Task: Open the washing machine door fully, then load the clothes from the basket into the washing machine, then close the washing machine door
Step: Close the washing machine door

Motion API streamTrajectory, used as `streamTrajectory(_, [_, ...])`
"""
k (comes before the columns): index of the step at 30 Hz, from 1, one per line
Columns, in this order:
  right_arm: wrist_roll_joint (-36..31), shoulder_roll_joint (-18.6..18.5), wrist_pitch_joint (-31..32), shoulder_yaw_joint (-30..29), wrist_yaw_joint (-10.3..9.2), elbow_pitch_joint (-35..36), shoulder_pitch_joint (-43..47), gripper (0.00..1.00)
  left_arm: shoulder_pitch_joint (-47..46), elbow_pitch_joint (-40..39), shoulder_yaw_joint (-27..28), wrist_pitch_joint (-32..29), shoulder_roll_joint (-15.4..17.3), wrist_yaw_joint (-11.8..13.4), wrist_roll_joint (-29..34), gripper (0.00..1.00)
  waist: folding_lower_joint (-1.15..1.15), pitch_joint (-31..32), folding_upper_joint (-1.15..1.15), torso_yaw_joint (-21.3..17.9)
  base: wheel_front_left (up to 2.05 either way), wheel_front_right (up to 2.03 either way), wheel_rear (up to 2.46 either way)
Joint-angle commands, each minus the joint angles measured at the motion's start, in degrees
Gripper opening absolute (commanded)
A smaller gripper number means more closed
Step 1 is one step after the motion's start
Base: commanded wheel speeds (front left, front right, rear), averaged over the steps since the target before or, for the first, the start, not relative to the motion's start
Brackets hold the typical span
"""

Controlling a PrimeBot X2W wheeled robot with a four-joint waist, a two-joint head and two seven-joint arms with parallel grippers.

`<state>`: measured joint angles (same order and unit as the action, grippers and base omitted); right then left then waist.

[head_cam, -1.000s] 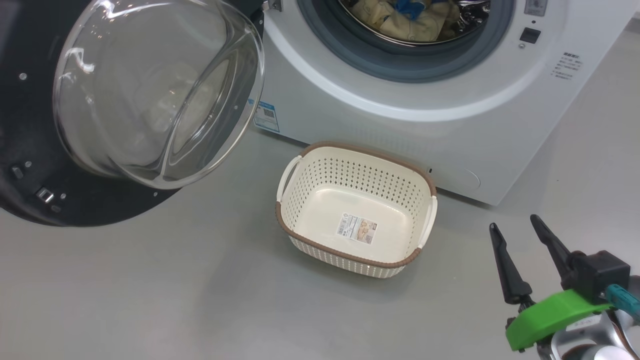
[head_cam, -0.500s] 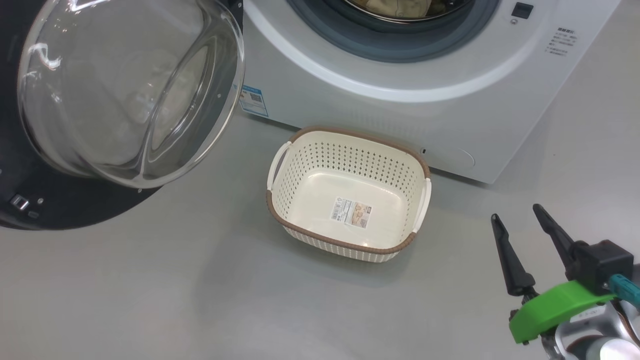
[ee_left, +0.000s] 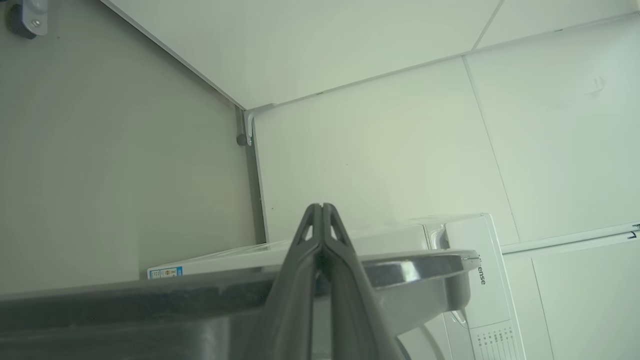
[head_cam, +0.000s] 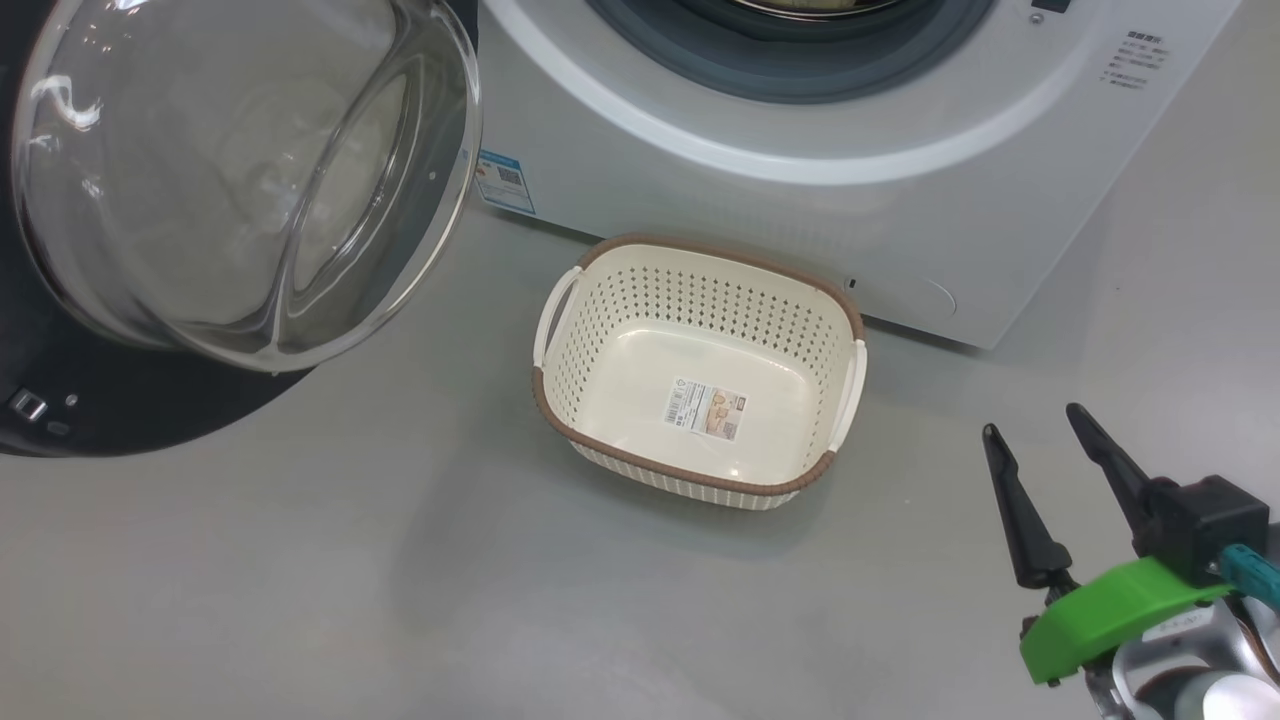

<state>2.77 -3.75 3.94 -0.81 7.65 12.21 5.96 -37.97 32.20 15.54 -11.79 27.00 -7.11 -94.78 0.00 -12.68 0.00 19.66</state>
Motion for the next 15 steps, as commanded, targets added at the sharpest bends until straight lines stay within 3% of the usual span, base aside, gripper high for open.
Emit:
streamTrajectory(1, [0.11, -1.04, 0.01, 1.16, -0.16, 2.13, -2.32, 1.00, -2.11, -1.46, 0.30, -1.63, 2.45, -0.37, 0.34, 0.00, 0.00, 0.01, 0.00, 0.10, 0.00, 0.00, 0.00])
streamTrajectory(15, [0.40, -0.63, 0.03, 1.22, -0.16, 1.86, -2.33, 1.00, 0.38, -4.66, -0.26, -10.42, 0.74, -0.37, -1.39, 0.00, 0.00, 0.06, 0.00, 1.80, 0.00, 0.00, 0.00])
